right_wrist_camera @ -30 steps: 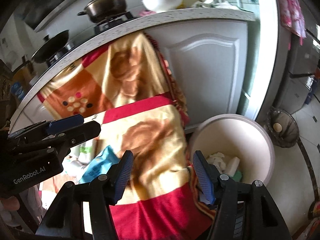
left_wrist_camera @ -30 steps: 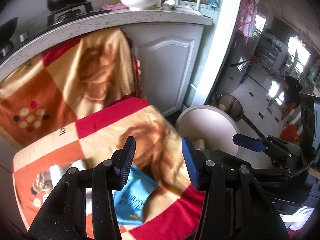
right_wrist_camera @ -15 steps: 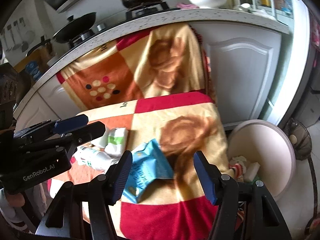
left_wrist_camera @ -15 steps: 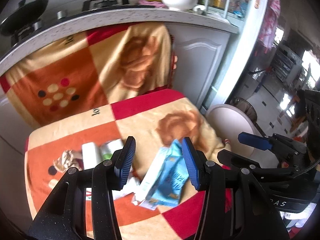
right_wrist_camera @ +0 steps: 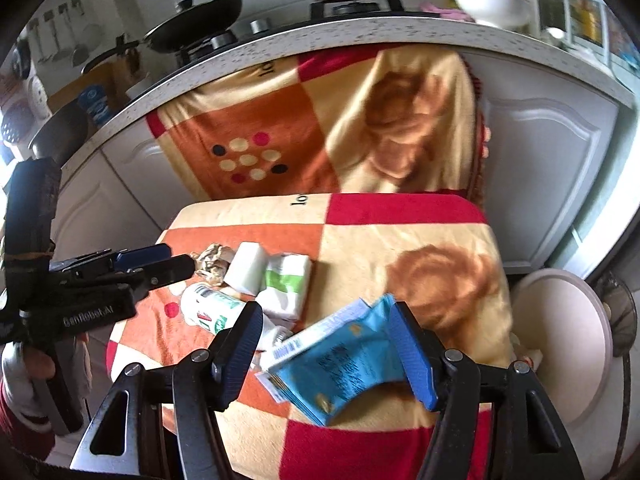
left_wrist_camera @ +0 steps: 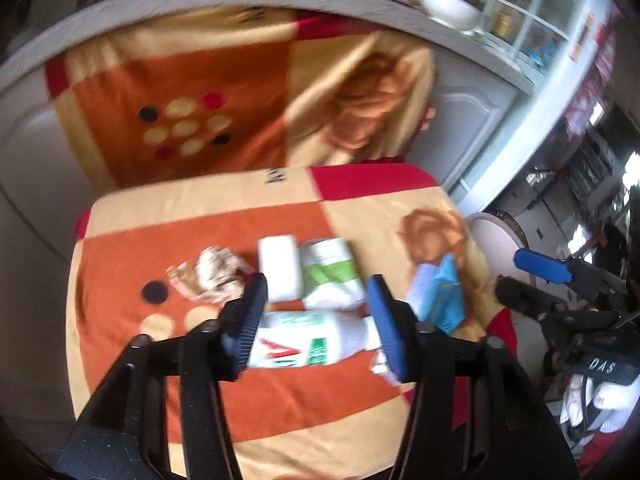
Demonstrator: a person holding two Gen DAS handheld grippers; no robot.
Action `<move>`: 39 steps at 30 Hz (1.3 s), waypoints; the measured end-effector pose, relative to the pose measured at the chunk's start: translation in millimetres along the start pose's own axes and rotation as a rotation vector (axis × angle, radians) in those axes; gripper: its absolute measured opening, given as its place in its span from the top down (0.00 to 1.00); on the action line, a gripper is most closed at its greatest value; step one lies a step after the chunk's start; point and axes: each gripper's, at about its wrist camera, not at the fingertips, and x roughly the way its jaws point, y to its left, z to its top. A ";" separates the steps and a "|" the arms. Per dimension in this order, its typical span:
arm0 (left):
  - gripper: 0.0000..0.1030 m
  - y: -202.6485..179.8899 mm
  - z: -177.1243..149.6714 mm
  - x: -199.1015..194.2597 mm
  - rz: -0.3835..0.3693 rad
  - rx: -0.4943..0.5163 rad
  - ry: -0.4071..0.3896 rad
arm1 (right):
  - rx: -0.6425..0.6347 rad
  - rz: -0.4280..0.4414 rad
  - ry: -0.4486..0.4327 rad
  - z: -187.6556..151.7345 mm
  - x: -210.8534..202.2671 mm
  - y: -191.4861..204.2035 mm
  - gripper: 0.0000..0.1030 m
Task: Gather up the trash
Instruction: 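Move both open tools back over the trash on the chair, then grasp the crumpled brown paper with left tool while right tool grasps white block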
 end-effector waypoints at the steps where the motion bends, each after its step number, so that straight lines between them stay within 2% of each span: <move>1: 0.46 14.0 -0.6 0.0 0.005 -0.026 0.005 | -0.006 0.005 0.004 1.7 3.9 2.9 0.38; 5: 0.44 59.9 -3.8 4.6 0.022 -0.112 0.037 | -0.016 0.040 0.040 11.4 29.6 13.3 0.38; 9: 0.44 87.7 -8.3 15.2 0.023 -0.173 0.072 | -0.015 0.081 0.085 23.0 58.2 23.8 0.38; 14: 0.44 94.9 -9.0 39.4 0.015 -0.180 0.114 | -0.010 0.144 0.153 36.6 99.7 44.0 0.38; 18: 0.44 97.9 -4.1 65.0 0.008 -0.186 0.142 | -0.018 0.132 0.179 42.5 119.1 54.1 0.38; 24: 0.44 97.6 6.0 98.1 -0.004 -0.181 0.156 | -0.029 0.118 0.195 44.5 126.0 52.3 0.38; 25: 0.47 97.7 6.2 101.7 0.010 -0.176 0.161 | -0.027 0.122 0.198 44.8 127.2 52.0 0.39; 26: 0.63 98.6 6.1 104.7 0.011 -0.175 0.162 | -0.026 0.128 0.202 44.9 128.7 52.3 0.42; 28: 0.77 100.8 5.6 104.6 -0.022 -0.173 0.155 | -0.027 0.138 0.211 45.7 133.5 54.3 0.44; 29: 0.81 103.7 5.7 100.4 -0.030 -0.171 0.142 | -0.027 0.142 0.213 46.3 136.5 55.6 0.44; 36: 0.85 127.2 7.5 62.3 -0.030 -0.191 0.062 | -0.043 0.159 0.266 51.9 171.2 76.7 0.45; 39: 0.85 133.3 7.1 51.0 -0.013 -0.196 0.043 | -0.067 0.125 0.308 50.1 190.5 86.8 0.45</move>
